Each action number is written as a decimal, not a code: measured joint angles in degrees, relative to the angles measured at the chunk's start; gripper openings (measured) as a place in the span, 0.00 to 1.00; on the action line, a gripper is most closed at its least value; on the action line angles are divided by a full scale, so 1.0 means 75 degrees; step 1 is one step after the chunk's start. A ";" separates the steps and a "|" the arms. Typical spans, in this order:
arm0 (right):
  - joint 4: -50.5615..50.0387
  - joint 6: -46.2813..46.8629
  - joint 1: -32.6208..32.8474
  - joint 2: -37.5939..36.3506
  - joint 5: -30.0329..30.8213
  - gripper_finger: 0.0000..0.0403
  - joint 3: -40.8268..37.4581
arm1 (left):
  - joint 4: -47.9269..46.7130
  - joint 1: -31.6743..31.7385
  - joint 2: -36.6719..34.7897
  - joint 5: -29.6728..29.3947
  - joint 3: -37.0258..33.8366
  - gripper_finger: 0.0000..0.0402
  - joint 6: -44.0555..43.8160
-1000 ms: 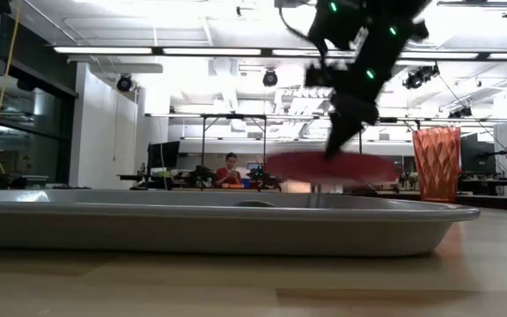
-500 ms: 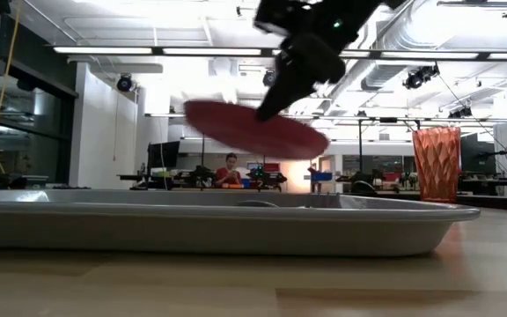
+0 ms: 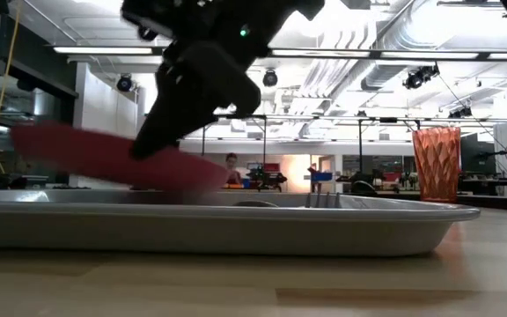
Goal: Pick and place plate/cup/fork/spoon on tray
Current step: Put the pink plate on the gray tray to the right of the yellow spoon, then put the orange cup on the gray tray to the top right of the pink plate
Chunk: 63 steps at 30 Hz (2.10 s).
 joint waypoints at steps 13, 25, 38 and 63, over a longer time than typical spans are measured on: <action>-0.0400 0.0259 0.0152 0.0623 -0.0747 0.00 0.0441 | -0.0135 0.0003 -0.0001 -0.0333 0.0000 0.00 0.0007; -0.0394 0.0318 0.0449 0.0623 -0.1120 0.02 0.0435 | -0.0135 0.0003 -0.0001 -0.0333 0.0000 0.00 0.0140; -0.2433 0.0944 0.0355 -0.0188 -0.0537 0.43 0.0645 | -0.0184 0.0003 0.0001 -0.0333 0.0000 0.00 0.0137; -0.6844 0.9405 -0.2367 -0.7765 0.4588 0.43 -0.5710 | -0.0196 0.0003 0.0001 -0.0571 0.0000 0.00 0.0253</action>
